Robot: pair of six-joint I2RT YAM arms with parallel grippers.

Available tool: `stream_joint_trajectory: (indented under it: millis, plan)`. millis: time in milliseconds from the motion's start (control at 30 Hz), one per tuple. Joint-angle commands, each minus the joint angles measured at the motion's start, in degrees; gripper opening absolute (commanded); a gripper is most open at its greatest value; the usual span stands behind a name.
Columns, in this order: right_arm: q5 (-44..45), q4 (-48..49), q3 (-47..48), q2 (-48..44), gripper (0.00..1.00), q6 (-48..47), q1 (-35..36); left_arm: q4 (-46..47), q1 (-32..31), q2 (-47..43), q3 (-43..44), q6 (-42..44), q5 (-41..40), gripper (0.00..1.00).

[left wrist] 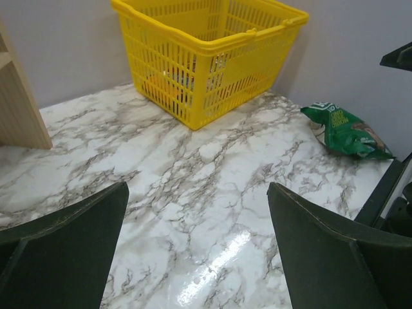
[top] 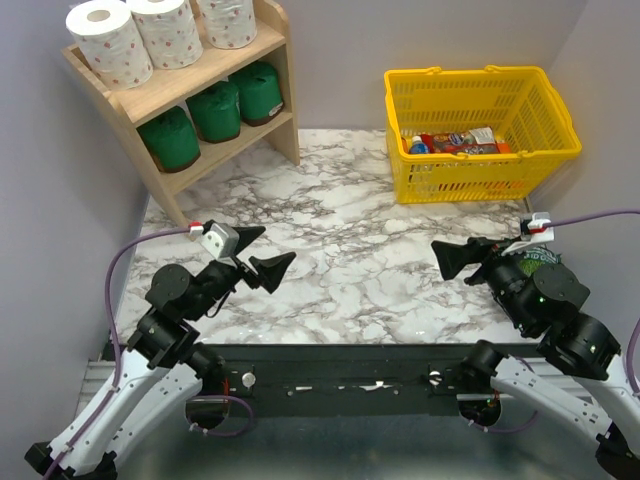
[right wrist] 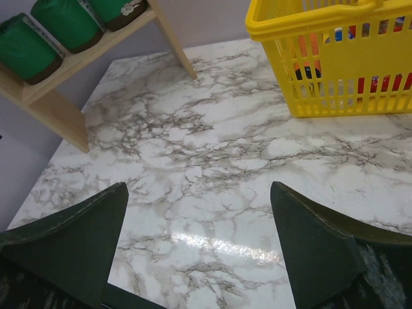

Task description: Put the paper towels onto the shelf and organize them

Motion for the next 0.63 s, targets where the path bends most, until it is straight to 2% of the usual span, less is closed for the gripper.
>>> stream_joint_trajectory:
  millis: [0,600]
  plan:
    - [1.47,0.72,0.50,1.19,1.00,1.14,0.08,4.50,0.09,-3.52,-0.40,-1.92,-2.20,0.99]
    - [-0.64,0.72,-0.81,0.49,1.00,1.94,0.08,1.60,0.09,-4.66,0.22,-2.62,-0.97,0.99]
